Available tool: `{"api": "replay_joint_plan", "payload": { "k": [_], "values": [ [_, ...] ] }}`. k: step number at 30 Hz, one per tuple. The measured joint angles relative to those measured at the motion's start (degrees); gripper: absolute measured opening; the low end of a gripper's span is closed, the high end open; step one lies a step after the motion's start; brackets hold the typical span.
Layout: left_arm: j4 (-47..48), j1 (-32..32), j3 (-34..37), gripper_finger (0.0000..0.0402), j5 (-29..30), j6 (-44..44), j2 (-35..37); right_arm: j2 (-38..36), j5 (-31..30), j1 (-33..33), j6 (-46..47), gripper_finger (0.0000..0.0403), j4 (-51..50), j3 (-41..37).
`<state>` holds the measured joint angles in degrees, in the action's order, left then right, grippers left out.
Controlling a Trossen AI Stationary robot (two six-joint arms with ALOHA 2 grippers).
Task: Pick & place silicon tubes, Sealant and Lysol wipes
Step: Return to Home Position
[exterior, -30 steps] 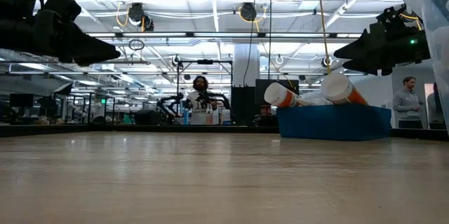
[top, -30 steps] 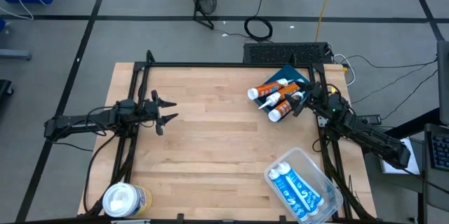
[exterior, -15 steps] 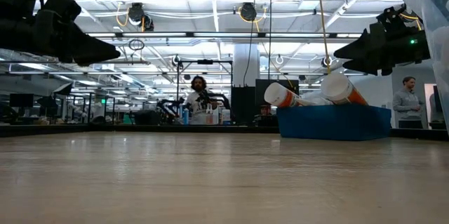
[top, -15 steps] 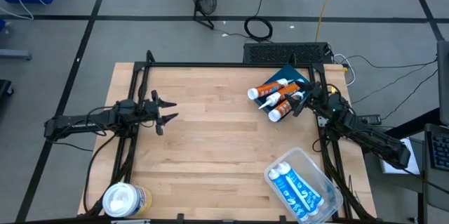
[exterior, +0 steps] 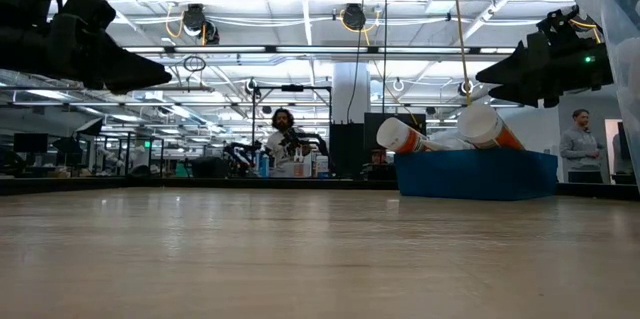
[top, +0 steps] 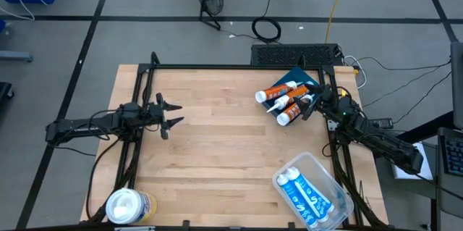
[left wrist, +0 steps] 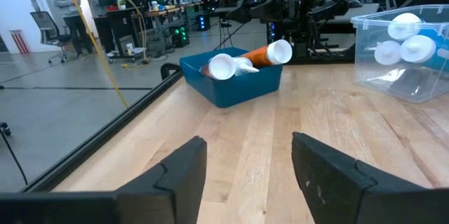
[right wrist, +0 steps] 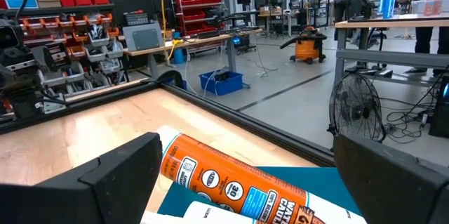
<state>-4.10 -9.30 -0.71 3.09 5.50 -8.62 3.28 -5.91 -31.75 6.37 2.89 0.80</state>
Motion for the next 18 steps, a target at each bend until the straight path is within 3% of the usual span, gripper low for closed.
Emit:
{"api": "replay_joint_plan", "payload": {
  "k": [12, 18],
  "values": [
    [0.0, 0.02, 0.0, 0.0191, 0.0, 0.0, 0.0, 0.0, 0.0, 0.0, 0.0, 0.0393, 0.01, 0.0],
    [0.0, 0.0, 0.0, 0.02, 0.0, 0.0, 0.0, 0.0, 0.0, -0.01, -0.01, 0.0393, 0.0, 0.0]
  ]
}}
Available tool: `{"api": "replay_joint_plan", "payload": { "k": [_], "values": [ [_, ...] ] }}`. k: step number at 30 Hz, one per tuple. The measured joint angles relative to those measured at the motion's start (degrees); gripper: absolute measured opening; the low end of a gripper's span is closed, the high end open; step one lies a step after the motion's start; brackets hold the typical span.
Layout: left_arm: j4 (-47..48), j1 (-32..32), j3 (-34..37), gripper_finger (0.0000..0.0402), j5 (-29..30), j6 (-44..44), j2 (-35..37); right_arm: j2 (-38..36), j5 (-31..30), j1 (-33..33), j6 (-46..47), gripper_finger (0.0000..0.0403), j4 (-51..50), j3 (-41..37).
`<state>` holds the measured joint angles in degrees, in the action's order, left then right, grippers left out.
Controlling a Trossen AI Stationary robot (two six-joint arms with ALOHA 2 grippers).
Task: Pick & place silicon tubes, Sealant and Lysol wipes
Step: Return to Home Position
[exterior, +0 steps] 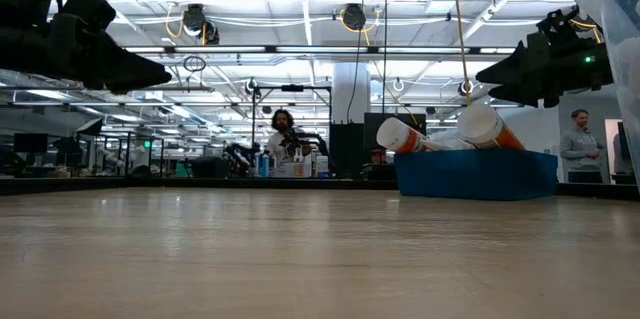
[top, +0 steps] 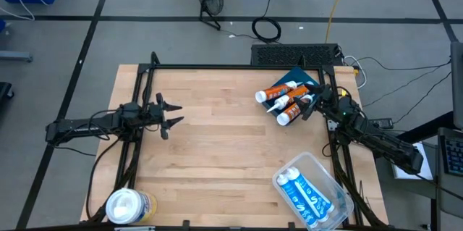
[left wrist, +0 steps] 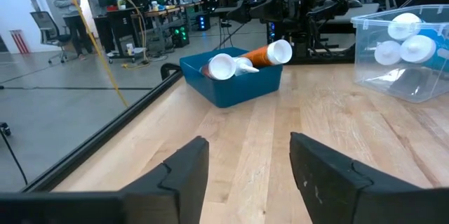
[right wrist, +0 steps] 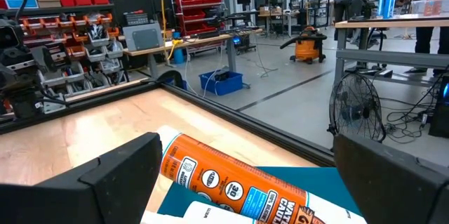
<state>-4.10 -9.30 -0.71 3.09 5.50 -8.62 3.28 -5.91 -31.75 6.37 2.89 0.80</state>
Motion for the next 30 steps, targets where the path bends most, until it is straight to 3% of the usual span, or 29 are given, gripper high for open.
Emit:
{"api": "replay_joint_plan", "payload": {
  "k": [10, 30],
  "values": [
    [0.0, 0.01, 0.0, 0.0216, -0.02, 0.0, 0.0, -0.01, 0.0, 0.01, 0.01, 0.0393, 0.01, 0.0],
    [0.0, 0.0, 0.0, 0.0191, 0.0, 0.0, 0.0, -0.01, 0.0, 0.01, 0.01, 0.0393, 0.01, -0.01]
  ]
}}
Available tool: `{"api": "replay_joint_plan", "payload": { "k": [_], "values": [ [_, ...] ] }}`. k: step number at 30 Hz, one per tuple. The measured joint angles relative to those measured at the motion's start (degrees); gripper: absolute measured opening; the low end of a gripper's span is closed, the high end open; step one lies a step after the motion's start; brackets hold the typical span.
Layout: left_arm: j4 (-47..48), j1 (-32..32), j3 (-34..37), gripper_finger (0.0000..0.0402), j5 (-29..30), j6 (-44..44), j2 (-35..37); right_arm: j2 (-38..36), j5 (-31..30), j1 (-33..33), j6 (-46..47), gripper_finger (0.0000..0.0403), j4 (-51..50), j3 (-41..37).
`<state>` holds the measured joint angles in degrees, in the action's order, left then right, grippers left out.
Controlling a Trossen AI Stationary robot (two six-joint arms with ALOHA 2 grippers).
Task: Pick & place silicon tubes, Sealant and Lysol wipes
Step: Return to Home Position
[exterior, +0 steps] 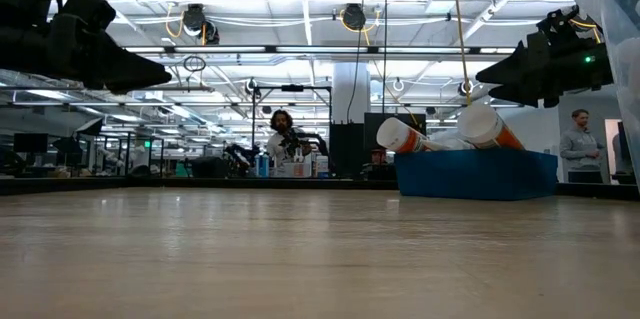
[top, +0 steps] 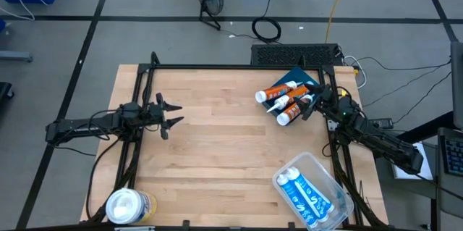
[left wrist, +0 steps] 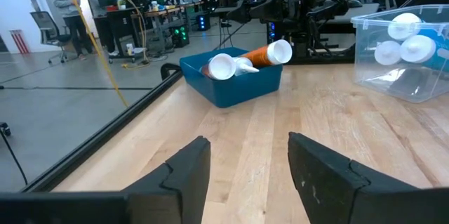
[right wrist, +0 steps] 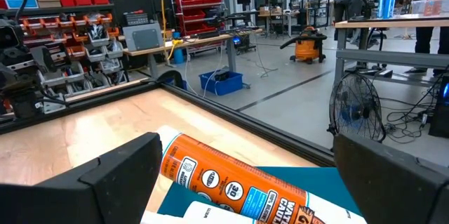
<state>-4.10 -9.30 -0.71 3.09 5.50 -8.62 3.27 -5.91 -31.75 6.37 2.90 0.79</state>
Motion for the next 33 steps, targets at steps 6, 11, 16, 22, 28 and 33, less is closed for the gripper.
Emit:
{"api": "replay_joint_plan", "payload": {
  "k": [6, 11, 16, 22, 28, 33],
  "values": [
    [0.0, 0.0, 0.0, 0.0203, -0.01, 0.0, 0.0, 0.02, 0.0, 0.0, 0.0, 0.0393, 0.0, 0.0],
    [0.0, 0.02, 0.0, 0.0213, -0.02, 0.0, 0.0, 0.0, 0.0, 0.0, 0.0, 0.0393, 0.0, -0.01],
    [0.0, 0.02, 0.0, 0.0215, 0.0, 0.0, 0.0, 0.0, 0.0, -0.01, 0.0, 0.0393, 0.0, 0.0],
    [0.0, 0.02, 0.0, 0.0207, -0.02, 0.01, 0.01, 0.0, 0.0, 0.0, 0.0, 0.0393, 0.0, 0.01],
    [0.0, 0.0, 0.0, 0.0196, 0.0, 0.0, 0.0, 0.0, 0.0, 0.0, 0.0, 0.0393, -0.02, -0.01],
    [0.0, 0.02, 0.0, 0.0191, 0.0, 0.0, 0.0, 0.0, 0.01, -0.01, 0.0, 0.0393, -0.01, -0.01]
  ]
}}
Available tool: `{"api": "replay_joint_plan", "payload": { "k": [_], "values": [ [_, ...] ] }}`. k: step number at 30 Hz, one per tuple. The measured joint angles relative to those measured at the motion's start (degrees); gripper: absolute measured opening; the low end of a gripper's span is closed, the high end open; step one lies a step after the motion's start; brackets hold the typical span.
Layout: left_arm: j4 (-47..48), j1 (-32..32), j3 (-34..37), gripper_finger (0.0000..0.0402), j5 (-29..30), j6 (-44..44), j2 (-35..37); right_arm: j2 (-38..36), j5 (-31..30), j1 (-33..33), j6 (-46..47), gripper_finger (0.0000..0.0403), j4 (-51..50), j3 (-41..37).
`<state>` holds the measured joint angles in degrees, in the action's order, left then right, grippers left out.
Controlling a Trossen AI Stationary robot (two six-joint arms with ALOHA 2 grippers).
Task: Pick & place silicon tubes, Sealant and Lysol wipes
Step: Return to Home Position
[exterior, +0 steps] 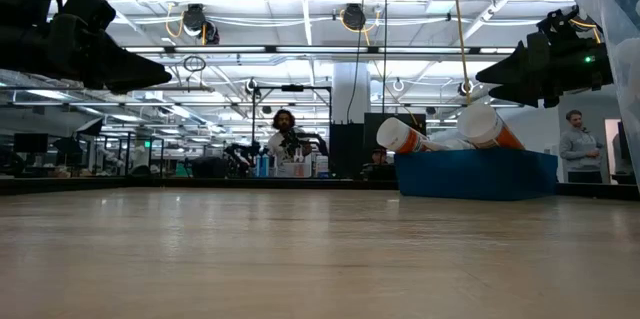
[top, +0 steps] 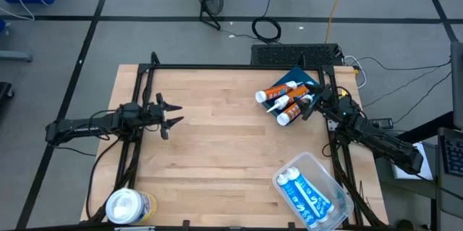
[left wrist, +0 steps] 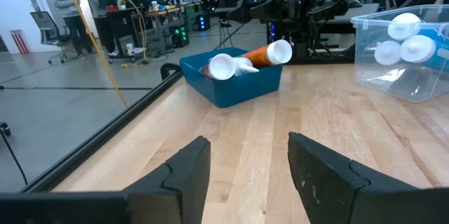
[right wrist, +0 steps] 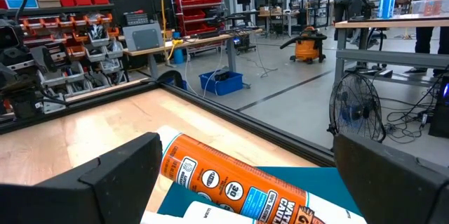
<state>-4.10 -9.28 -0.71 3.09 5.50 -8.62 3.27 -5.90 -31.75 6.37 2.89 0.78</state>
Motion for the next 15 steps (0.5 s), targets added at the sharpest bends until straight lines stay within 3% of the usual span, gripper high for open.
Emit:
{"api": "replay_joint_plan", "payload": {
  "k": [15],
  "values": [
    [0.0, 0.0, 0.0, 0.0216, -0.02, 0.0, 0.01, 0.0, -0.01, -0.01, 0.0, 0.0393, -0.01, 0.0]
  ]
}}
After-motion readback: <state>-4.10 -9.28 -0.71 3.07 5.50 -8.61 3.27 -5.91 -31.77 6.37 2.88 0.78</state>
